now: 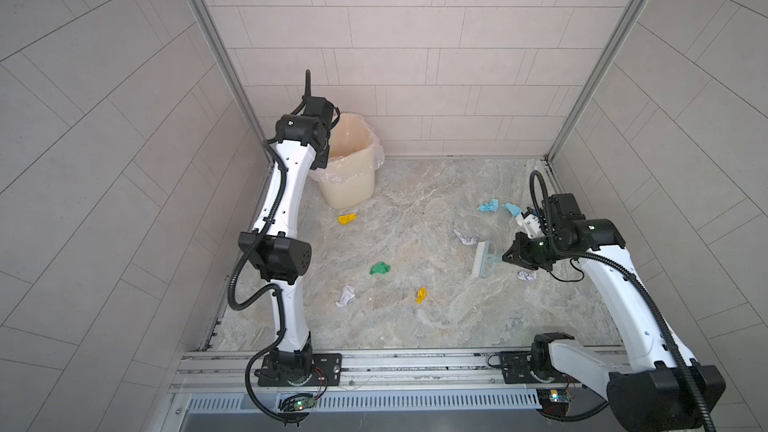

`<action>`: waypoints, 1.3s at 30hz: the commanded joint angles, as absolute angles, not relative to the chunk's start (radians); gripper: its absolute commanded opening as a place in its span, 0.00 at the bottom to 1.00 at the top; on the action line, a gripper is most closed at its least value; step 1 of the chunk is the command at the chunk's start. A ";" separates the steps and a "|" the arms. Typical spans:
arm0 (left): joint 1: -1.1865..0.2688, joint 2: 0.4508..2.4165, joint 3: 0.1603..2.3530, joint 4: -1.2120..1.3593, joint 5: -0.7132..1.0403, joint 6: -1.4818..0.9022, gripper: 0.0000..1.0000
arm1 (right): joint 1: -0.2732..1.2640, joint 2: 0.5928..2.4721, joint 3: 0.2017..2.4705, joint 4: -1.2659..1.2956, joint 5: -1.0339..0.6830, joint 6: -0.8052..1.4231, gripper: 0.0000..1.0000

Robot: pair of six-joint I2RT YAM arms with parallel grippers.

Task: Sweep away the paper scraps from the table
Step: 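Tip the dustpan over the bin with the left gripper to empty the tissue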

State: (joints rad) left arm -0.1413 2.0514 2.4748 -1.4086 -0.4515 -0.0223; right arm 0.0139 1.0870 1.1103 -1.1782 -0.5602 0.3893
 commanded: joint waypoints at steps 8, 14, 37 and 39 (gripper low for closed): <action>-0.219 2.095 2.435 -1.302 -0.913 0.283 0.00 | 0.051 1.110 1.147 -1.212 -0.550 0.414 0.00; -0.269 2.106 2.373 -1.145 -1.036 0.456 0.00 | 0.086 1.127 1.160 -1.200 -0.535 0.439 0.00; -0.316 2.002 1.872 0.331 -1.237 1.755 0.00 | 0.095 1.137 1.146 -1.193 -0.548 0.419 0.00; -0.318 1.997 1.870 0.323 -1.229 1.756 0.00 | 0.094 1.136 1.143 -1.193 -0.549 0.418 0.00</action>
State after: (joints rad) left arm -0.3103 2.0495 1.8786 0.2451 -1.2316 1.6779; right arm 0.0910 1.1389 1.1336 -1.1847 -0.5453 0.4263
